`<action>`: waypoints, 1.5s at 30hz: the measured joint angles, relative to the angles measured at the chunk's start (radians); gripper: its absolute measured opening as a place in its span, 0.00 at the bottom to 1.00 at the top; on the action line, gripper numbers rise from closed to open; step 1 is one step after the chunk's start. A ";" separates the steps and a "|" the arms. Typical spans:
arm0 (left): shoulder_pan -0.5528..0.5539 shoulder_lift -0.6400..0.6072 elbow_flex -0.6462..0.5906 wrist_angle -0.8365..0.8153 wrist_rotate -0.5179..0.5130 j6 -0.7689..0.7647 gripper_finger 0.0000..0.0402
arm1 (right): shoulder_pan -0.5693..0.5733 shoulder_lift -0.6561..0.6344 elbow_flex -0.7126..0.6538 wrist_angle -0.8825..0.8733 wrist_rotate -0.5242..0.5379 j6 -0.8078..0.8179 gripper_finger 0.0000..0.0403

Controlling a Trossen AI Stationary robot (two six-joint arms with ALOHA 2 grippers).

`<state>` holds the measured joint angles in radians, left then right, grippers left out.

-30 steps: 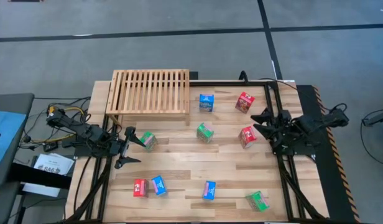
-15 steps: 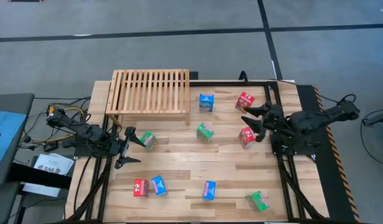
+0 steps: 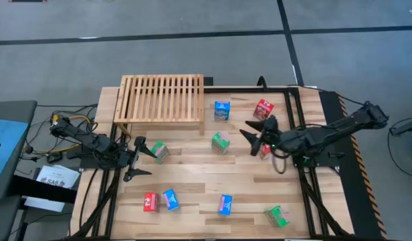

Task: Stack cereal on shelf
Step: Put the top right green cereal box on the shelf

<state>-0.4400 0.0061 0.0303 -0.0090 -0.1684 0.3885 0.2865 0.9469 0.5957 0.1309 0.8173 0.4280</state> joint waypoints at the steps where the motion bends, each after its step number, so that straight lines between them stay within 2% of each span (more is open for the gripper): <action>1: 0.000 0.000 0.000 0.000 0.000 0.000 0.79 | -0.008 0.027 0.010 -0.010 0.000 0.019 0.63; 7: 0.000 0.000 0.000 0.000 0.000 0.000 0.79 | -0.055 0.174 0.124 -0.146 -0.022 0.127 0.63; 18: 0.000 0.000 0.000 0.000 0.000 0.000 0.79 | -0.161 0.399 0.428 -0.457 -0.216 0.173 0.63; 26: 0.000 0.000 0.000 0.000 0.000 0.000 0.79 | -0.243 0.489 0.474 -0.496 -0.433 0.251 0.63; 32: 0.000 0.000 0.000 0.000 0.000 0.000 0.79 | -0.280 0.545 0.474 -0.479 -0.498 0.256 0.65; 36: 0.000 0.000 0.000 0.000 0.000 0.000 0.79 | -0.283 0.548 0.474 -0.481 -0.499 0.257 0.70; 45: 0.000 0.000 0.000 0.000 0.000 0.000 0.79 | -0.260 0.549 0.474 -0.539 -0.477 0.279 0.92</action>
<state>-0.4397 0.0063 0.0303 -0.0091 -0.1684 0.3885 0.0268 1.4954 1.0698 -0.4083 0.3398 0.7069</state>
